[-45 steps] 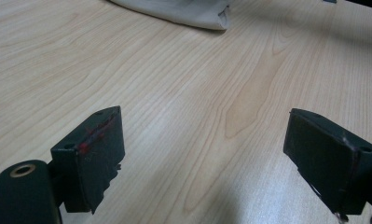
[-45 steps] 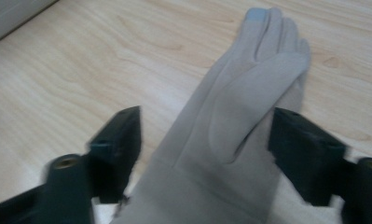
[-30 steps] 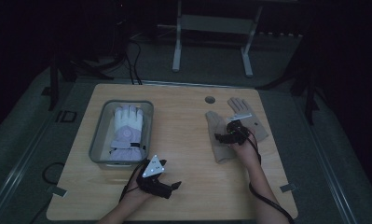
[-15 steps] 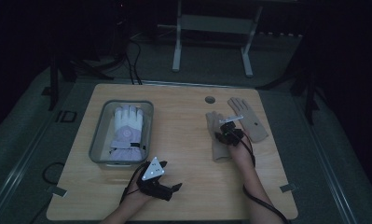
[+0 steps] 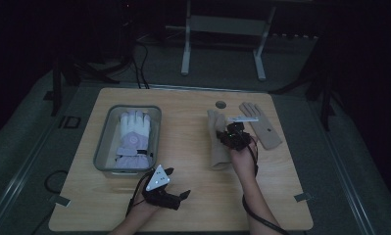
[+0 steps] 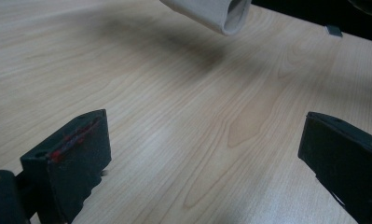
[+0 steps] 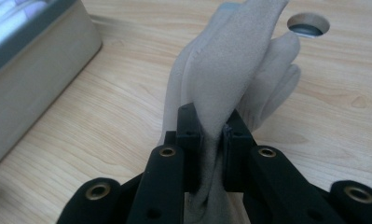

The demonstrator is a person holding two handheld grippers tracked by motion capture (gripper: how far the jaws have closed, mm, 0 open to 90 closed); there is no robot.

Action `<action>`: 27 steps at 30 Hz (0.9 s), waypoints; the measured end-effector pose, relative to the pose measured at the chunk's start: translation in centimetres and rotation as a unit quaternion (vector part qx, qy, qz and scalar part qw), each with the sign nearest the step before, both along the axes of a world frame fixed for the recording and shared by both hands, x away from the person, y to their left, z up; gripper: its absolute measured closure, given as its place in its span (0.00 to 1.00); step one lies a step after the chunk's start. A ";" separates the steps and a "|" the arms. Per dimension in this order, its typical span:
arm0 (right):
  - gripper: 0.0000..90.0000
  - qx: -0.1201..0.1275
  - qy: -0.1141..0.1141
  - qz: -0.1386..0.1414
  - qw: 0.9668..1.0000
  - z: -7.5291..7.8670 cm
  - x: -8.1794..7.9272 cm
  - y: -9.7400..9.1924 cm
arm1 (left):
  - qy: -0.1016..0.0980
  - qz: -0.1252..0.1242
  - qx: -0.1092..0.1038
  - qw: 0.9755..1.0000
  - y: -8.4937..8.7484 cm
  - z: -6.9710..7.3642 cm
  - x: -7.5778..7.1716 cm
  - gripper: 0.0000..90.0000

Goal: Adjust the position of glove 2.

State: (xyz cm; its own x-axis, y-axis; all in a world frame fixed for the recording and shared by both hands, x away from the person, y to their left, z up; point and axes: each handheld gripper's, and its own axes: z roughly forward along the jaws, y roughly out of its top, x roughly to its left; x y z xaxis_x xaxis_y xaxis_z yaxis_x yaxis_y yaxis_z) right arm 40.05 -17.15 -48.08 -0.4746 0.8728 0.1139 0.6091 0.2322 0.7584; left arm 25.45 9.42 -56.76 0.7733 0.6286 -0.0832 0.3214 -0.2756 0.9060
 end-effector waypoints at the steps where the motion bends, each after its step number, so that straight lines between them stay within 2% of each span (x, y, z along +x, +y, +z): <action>1: 0.90 0.006 0.002 0.001 1.000 0.0 -0.2 0.3 | 0.000 0.000 0.000 1.000 0.0 0.0 0.0 0.03; 5: 0.90 0.012 0.008 0.005 1.000 -0.2 -0.5 1.0 | -0.005 0.000 -0.002 1.000 0.1 0.0 -0.1 0.03; 8: 0.90 0.027 0.024 0.002 0.999 -1.5 -1.0 2.4 | -0.005 -0.001 -0.002 1.000 0.1 0.0 -0.1 0.03; 13: 0.90 0.015 0.034 0.002 0.999 -3.3 -1.2 3.9 | -0.006 -0.001 -0.002 1.000 0.2 0.0 -0.1 0.03; 19: 0.89 0.002 0.043 -0.014 0.999 -5.1 -1.1 4.3 | -0.006 -0.002 0.000 1.000 0.2 -0.1 -0.1 0.03; 22: 0.87 -0.003 0.053 -0.015 0.998 -5.9 -0.9 4.3 | -0.020 -0.003 0.001 1.000 0.2 -0.1 -0.2 0.03; 24: 0.85 -0.018 0.061 -0.016 0.998 -6.7 -0.7 4.1 | -0.019 -0.003 -0.001 1.000 0.2 -0.1 -0.2 0.03; 25: 0.82 -0.014 0.068 -0.017 0.997 -6.9 -0.7 4.0 | -0.013 -0.004 -0.004 1.000 0.2 -0.2 -0.1 0.03; 27: 0.77 -0.012 0.061 -0.012 0.998 -7.3 -0.8 3.8 | -0.012 -0.003 -0.001 1.000 0.2 -0.2 -0.1 0.03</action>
State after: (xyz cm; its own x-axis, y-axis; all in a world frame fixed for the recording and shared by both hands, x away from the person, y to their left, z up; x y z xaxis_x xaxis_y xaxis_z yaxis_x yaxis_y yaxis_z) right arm 39.23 -13.35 -55.35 -0.4375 0.8868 0.1492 0.7023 0.2333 0.6725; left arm 25.40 9.65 -56.95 0.7786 0.6241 -0.0661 0.2987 -0.2760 0.9136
